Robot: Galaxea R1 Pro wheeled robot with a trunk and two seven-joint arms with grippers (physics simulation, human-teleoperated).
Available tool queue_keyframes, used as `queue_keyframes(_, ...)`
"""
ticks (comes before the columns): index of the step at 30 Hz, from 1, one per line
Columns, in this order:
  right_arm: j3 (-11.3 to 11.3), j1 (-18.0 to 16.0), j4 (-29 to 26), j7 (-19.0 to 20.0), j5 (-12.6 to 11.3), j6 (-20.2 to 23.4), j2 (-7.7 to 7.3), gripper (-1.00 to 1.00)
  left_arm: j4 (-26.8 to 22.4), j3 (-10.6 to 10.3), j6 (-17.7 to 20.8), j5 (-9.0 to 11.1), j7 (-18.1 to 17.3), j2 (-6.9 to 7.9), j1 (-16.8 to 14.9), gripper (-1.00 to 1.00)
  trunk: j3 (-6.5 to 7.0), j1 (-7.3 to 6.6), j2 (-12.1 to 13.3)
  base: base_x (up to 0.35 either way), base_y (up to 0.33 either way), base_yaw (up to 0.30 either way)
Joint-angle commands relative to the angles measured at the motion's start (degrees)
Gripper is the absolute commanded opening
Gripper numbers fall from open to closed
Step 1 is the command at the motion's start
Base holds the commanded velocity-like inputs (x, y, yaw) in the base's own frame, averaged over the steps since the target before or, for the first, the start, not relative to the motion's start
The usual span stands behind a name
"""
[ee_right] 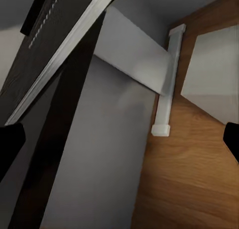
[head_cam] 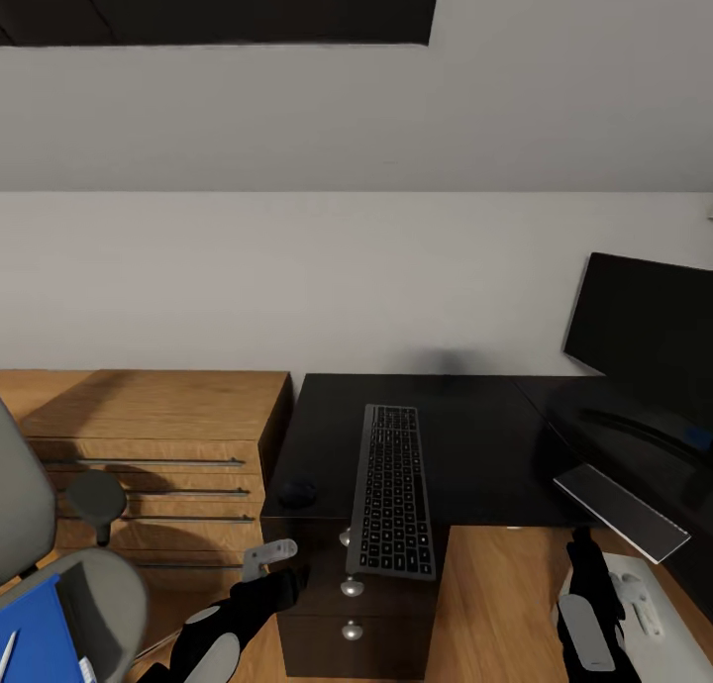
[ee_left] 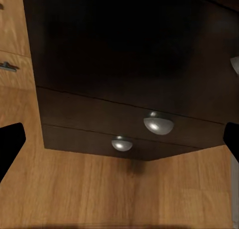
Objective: In the bedroom, organize the workspace by keeping the computer under the desk, ensuring the monitor is on the desk, placing the keyboard on the desk next to the monitor, placing the mouse on the desk next to the keyboard, moving the folder from the swivel chair onto the desk next to the mouse, stacking the notebook on top of the folder with the pen on top of the notebook, and positioning the swivel chair next to the desk.
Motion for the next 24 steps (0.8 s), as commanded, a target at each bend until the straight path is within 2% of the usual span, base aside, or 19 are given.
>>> queue_keyframes(1, -0.5, 0.0, -0.3, 0.0, -0.5, -0.1, -0.23, 1.00, -0.1, -0.2, 0.0, 0.5, 0.5, 0.05, -0.1, 1.00, -0.06, 0.00, 0.0, 0.000, 0.000, 0.000)
queue_keyframes(3, -0.6, 0.0, -0.4, 0.0, -0.6, -0.1, -0.51, 1.00, -0.1, -0.2, 0.0, 0.5, 0.5, 0.04, -0.1, 1.00, -0.06, 0.00, 0.0, 0.000, 0.000, 0.000)
queue_keyframes(6, -0.8, 0.0, -0.5, 0.0, -2.4, -0.1, -1.16, 1.00, -0.1, -0.3, 0.0, 0.5, 0.5, 0.02, -0.1, 1.00, -0.06, 0.00, 0.0, 0.000, 0.000, 0.000)
queue_keyframes(7, -0.9, 0.0, -0.6, 0.0, -3.9, -0.1, -1.50, 1.00, -0.1, -0.3, 0.0, 0.5, 0.5, 0.01, -0.1, 1.00, -0.06, 0.00, 0.0, 0.000, 0.000, 0.000)
queue_keyframes(11, -0.8, 0.0, -0.6, -0.1, -6.6, 0.0, -2.36, 1.00, 0.0, -0.3, 0.0, 0.5, 0.5, 0.01, -0.1, 1.00, -0.06, 0.00, 0.0, 0.000, 0.000, 0.000)
queue_keyframes(12, -0.8, 0.0, -0.5, -0.1, -8.5, 0.1, -2.96, 1.00, 0.0, -0.3, 0.0, 0.6, 0.5, 0.00, -0.1, 1.00, -0.06, 0.00, 0.0, 0.000, 0.000, 0.000)
queue_keyframes(18, -0.8, -0.1, -0.5, -0.1, -9.8, 0.1, -3.27, 1.00, 0.2, -0.3, 0.0, 0.6, 0.5, -0.10, -0.1, 1.00, -0.06, 0.00, 0.0, 0.000, 0.000, 0.000)
queue_keyframes(24, -0.7, 0.0, -0.5, 0.0, -9.9, 0.1, -3.33, 1.00, 0.4, -0.4, 0.0, 0.6, 0.4, -0.13, -0.1, 1.00, -0.06, 0.00, 0.0, 0.000, 0.000, 0.000)
